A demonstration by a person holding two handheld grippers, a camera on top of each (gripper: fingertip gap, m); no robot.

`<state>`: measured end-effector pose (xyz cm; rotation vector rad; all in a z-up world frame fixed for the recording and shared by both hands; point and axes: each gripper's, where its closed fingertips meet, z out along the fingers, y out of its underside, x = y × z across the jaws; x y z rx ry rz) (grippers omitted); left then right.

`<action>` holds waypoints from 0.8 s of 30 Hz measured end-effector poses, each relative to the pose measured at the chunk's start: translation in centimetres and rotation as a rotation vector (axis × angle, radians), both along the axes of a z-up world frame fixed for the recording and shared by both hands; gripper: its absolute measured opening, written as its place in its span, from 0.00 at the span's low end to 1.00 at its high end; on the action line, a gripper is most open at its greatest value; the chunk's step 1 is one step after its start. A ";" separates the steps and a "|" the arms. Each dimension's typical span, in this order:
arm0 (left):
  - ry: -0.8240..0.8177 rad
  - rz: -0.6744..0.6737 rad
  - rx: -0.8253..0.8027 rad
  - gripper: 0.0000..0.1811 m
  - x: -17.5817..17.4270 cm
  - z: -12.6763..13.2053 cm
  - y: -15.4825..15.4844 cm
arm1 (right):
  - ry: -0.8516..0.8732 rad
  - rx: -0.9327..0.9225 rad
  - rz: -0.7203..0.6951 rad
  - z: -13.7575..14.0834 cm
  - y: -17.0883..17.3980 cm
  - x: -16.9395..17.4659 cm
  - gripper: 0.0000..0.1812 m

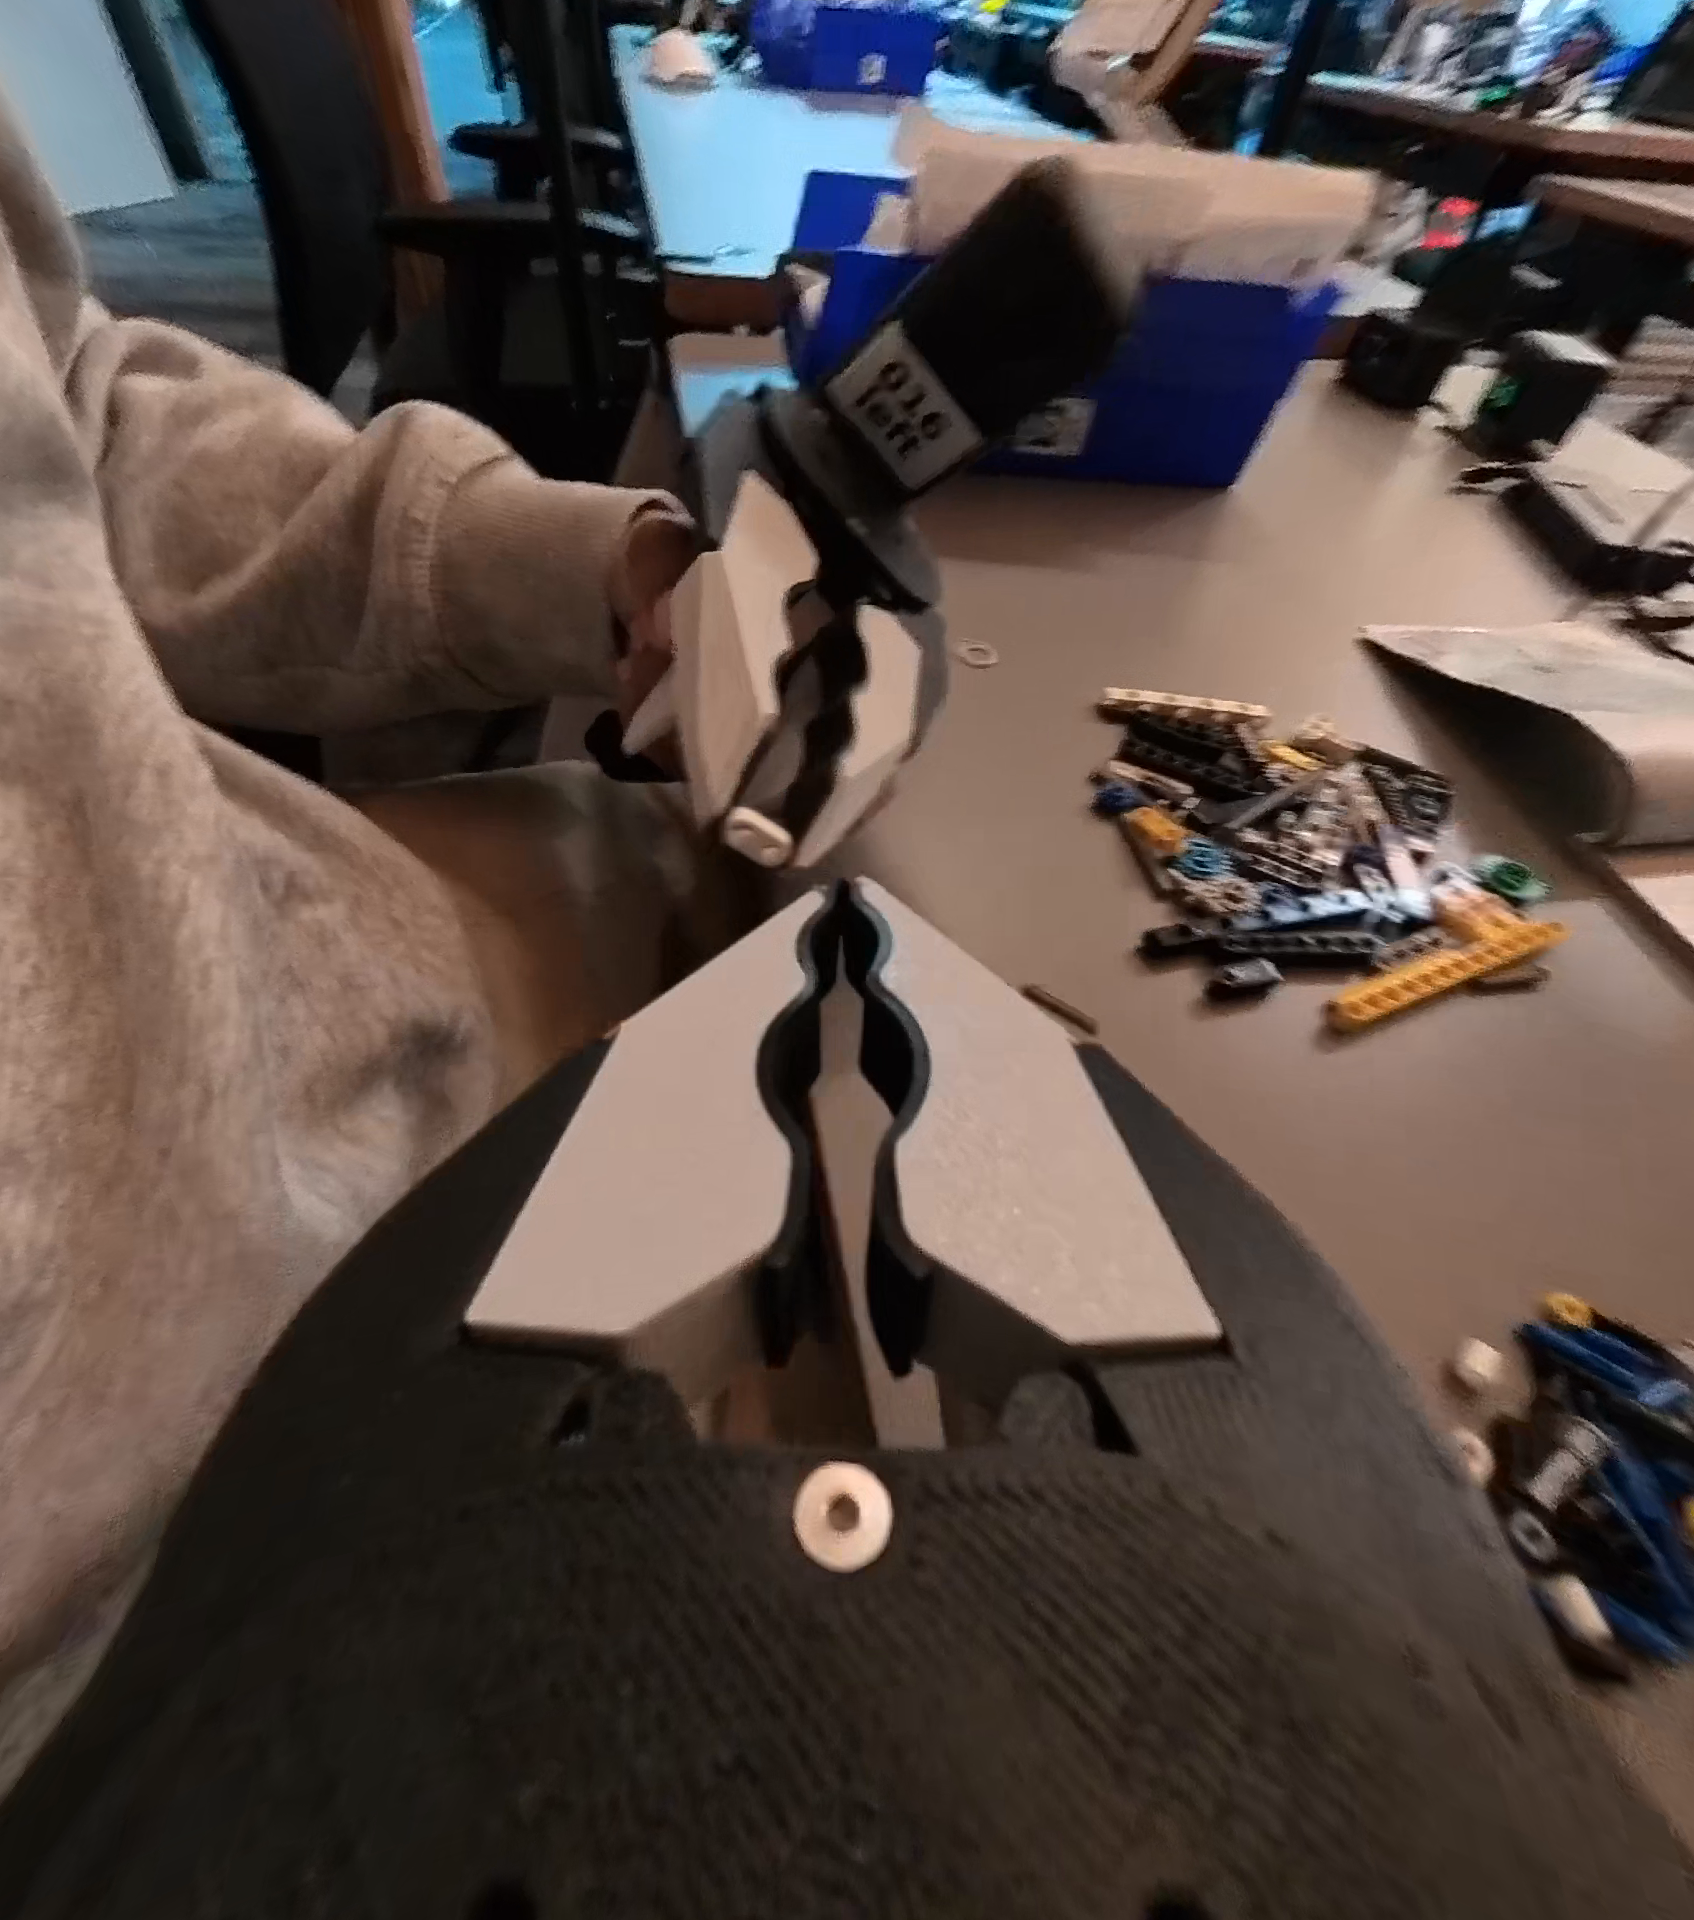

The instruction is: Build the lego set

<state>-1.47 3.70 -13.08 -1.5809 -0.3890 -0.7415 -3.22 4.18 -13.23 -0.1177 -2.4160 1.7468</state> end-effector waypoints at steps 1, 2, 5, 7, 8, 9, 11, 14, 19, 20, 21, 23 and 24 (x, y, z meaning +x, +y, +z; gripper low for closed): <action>0.003 0.003 -0.005 0.06 0.0 -0.1 0.0 | -0.008 -0.014 -0.032 0.2 0.6 -0.8 0.00; 0.005 0.010 -0.011 0.06 -0.1 -0.1 0.1 | -0.020 -0.028 -0.068 0.3 1.1 -1.6 0.00; 0.005 0.031 -0.004 0.06 -0.5 0.0 0.0 | -0.069 -0.050 -0.157 -0.1 2.2 -3.7 0.00; 0.003 0.059 0.009 0.06 -1.0 0.2 -0.1 | -0.105 -0.073 -0.176 -0.4 2.3 -4.2 0.00; 0.008 0.074 0.018 0.06 -1.2 0.3 -0.2 | -0.127 -0.087 -0.167 -0.4 2.1 -4.1 0.00; 0.014 0.104 0.024 0.06 -1.7 0.4 -0.2 | -0.144 -0.101 -0.162 -0.3 1.9 -4.0 0.00; 0.018 0.125 0.045 0.06 -2.0 0.8 -0.4 | -0.144 -0.139 -0.158 0.2 1.4 -3.7 0.01; -0.017 0.115 0.068 0.06 -2.0 1.0 -0.4 | -0.071 -0.196 -0.122 1.5 0.3 -2.5 0.07; -0.087 0.076 0.085 0.06 -1.5 1.1 0.0 | 0.149 -0.140 -0.090 1.8 -0.8 -0.7 0.08; -0.109 0.060 0.079 0.07 -1.3 1.0 0.1 | 0.189 -0.135 -0.092 1.9 -0.8 -0.6 0.08; -0.137 0.044 0.079 0.07 -1.1 0.9 0.2 | 0.217 -0.129 -0.080 1.9 -0.9 -0.2 0.08; -0.196 0.014 0.083 0.07 -0.8 0.9 0.4 | 0.232 -0.090 -0.030 1.3 -1.1 0.6 0.12; -0.211 0.003 0.081 0.07 -0.7 0.9 0.5 | 0.230 -0.064 -0.015 0.9 -1.2 0.8 0.12</action>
